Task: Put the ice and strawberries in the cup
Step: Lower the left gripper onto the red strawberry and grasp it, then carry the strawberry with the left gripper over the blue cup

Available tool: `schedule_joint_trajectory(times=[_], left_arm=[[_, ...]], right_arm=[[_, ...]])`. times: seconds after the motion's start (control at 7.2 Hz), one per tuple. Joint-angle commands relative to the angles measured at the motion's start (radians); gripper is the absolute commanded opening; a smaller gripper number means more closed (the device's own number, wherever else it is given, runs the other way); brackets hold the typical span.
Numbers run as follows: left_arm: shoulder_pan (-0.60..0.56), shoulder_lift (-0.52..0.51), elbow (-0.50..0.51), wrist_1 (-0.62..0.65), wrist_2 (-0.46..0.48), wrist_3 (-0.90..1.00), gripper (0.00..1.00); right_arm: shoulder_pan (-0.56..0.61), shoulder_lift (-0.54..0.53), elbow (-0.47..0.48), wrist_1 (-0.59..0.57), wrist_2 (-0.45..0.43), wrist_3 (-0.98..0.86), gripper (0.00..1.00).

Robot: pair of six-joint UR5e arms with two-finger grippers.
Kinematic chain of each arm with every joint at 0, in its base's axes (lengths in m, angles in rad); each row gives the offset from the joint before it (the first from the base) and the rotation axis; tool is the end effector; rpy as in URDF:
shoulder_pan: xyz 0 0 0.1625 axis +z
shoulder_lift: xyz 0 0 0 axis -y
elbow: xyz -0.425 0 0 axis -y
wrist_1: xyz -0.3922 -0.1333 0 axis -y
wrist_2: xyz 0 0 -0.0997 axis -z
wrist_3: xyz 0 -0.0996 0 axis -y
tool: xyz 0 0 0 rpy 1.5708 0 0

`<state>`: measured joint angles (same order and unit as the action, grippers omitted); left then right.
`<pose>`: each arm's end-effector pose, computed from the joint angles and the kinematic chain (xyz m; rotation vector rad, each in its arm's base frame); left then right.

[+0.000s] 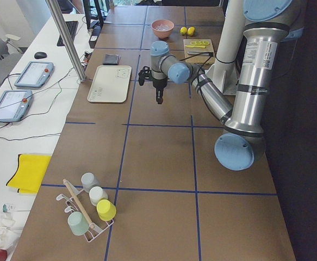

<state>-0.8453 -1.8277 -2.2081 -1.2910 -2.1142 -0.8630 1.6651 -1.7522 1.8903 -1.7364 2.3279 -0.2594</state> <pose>0.2600 -0.4165 0.2799 0.0445 0.7950 0.0367 0.1032 -0.4015 0.6016 0.1075 -0.7506 -0.1467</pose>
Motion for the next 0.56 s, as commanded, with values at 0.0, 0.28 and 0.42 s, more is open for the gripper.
schedule_joint_trajectory(times=[0.0, 0.28, 0.42], left_arm=[[0.13, -0.242, 0.063, 0.162, 0.075, -0.162, 0.0], [0.219, -0.413, 0.18, 0.156, 0.137, -0.311, 0.0], [0.257, -0.462, 0.227, 0.148, 0.166, -0.359, 0.0]], right_arm=[[-0.002, -0.003, -0.008, 0.006, -0.013, 0.003, 1.0], [-0.017, 0.0, -0.011, 0.008, -0.013, 0.035, 1.0], [-0.022, 0.0, -0.011, 0.008, -0.012, 0.038, 1.0]])
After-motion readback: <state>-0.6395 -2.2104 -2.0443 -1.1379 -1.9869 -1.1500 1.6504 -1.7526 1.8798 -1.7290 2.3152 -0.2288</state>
